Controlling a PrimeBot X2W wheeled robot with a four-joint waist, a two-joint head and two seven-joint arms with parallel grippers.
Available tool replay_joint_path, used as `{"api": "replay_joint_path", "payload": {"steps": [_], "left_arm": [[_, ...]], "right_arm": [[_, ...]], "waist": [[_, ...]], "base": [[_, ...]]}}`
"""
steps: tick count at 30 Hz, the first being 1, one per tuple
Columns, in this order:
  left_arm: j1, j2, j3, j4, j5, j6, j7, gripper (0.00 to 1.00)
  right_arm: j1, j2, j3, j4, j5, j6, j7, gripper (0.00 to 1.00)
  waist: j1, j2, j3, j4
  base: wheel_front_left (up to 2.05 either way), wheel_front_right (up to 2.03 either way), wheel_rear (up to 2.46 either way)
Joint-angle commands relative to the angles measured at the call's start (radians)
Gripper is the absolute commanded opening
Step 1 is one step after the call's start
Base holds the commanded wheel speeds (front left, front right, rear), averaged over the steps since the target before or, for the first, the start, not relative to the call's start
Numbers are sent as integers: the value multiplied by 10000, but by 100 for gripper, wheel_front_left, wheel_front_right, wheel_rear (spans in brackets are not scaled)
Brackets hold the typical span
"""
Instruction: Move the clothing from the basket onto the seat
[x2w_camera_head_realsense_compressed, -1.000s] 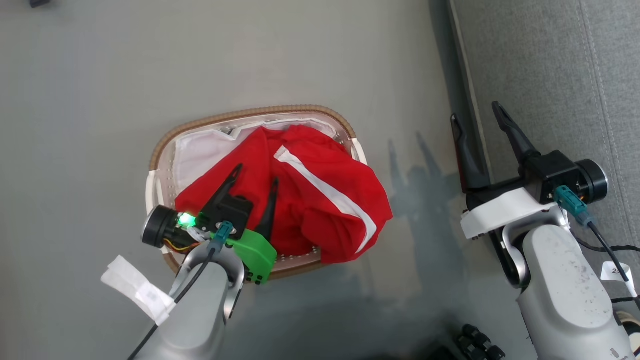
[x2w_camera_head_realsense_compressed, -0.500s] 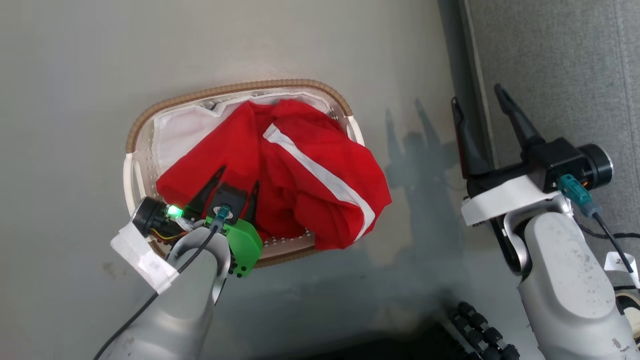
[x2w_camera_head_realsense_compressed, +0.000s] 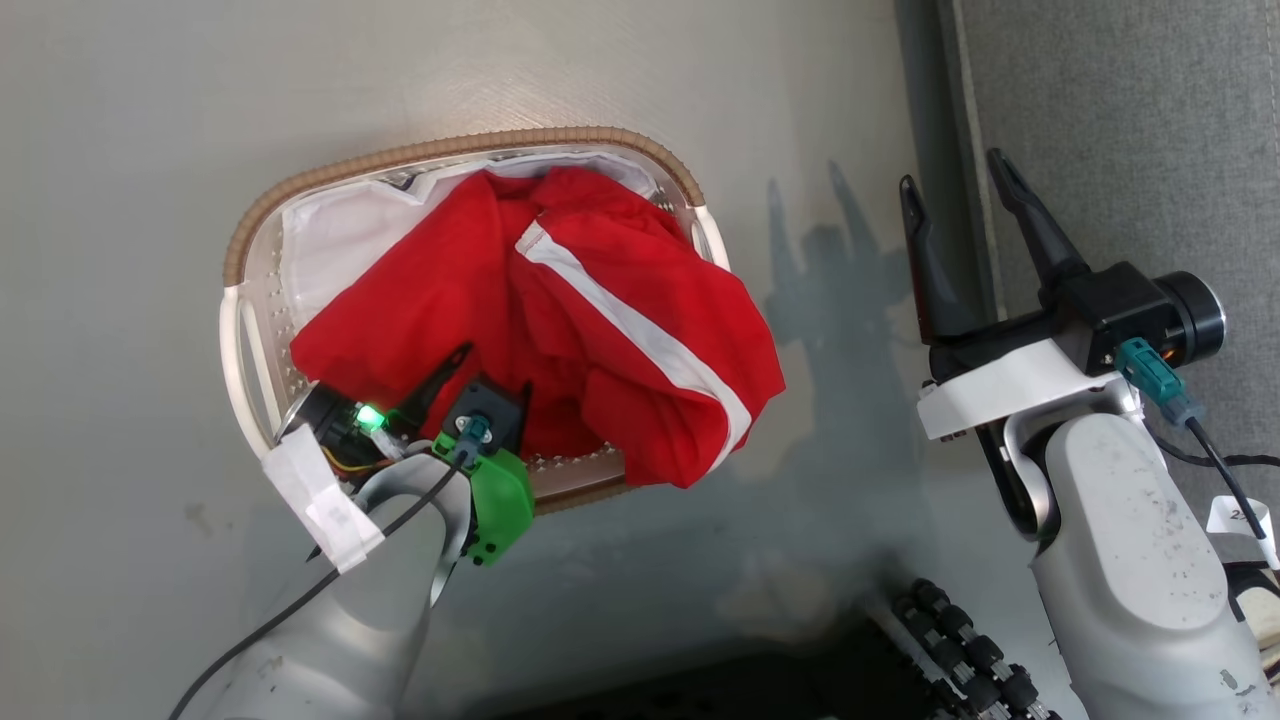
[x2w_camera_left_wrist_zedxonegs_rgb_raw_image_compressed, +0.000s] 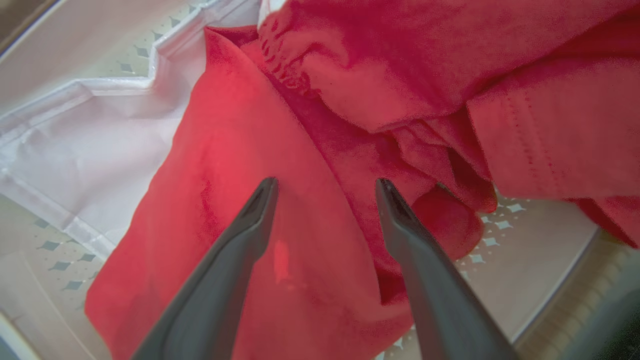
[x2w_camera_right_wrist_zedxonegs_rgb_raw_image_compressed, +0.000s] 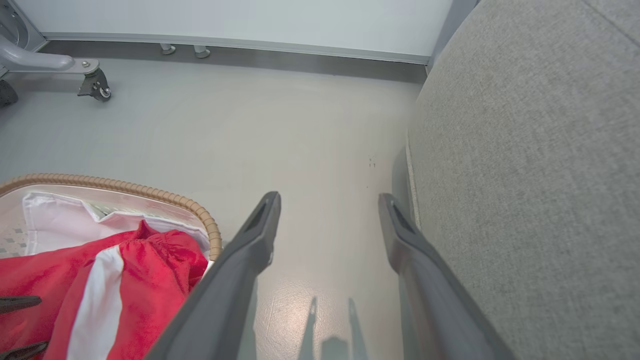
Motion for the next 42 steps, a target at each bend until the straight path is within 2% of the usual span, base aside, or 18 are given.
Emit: {"api": "replay_joint_path", "payload": {"steps": [1, 8, 14, 18, 19, 20, 21, 29, 36, 42], "left_arm": [[-255, 66, -101, 196, 99, 141, -3, 100], [-816, 59, -417, 1473, 334, 815, 23, 100], [-1125, 62, -385, 1841, 149, 1246, 169, 100], [-1156, 60, -201, 1914, -165, 1073, 258, 100], [-1159, 60, -191, 1923, -225, 961, 263, 51], [-1162, 60, -162, 1927, -307, 872, 250, 20], [-1166, 61, -118, 1934, -397, 804, 230, 0], [-883, 98, 179, 1967, -957, 555, 244, 0], [-480, 145, 280, 1885, -1177, 736, 6, 0], [272, 338, 211, 613, -1153, 792, -21, 0]], "right_arm": [[-16, 7, 4, 4, 15, -3, -51, 100], [-33, 37, -95, -38, -31, -3, -51, 100], [20, -12, -173, -73, -72, -3, -51, 100], [90, -17, -165, -24, -94, -3, -51, 100], [91, -13, -150, -13, -93, -3, -51, 100], [88, -7, -134, 1, -81, -3, -51, 100], [85, -2, -127, 8, -72, -3, -51, 100], [116, 40, -2, 171, 76, -3, -51, 100], [164, 109, 132, 326, 208, -3, -51, 100], [365, 123, 351, 546, 327, -5, -51, 100]], "waist": [[0, 0, 65, -37], [0, 0, 220, -74], [0, 0, 287, -20], [0, 0, 267, 9], [0, 0, 263, 7], [0, 0, 256, 7], [0, 0, 250, 9], [0, 0, -40, -24], [0, 0, -743, -137], [0, 0, -1698, 26]], "base": [[0, 0, 0], [0, 0, 0], [0, 0, 0], [0, 0, 0], [0, 0, 0], [0, 0, 0], [0, 0, 0], [0, 0, 0], [0, 0, 0], [0, 0, 0]]}}
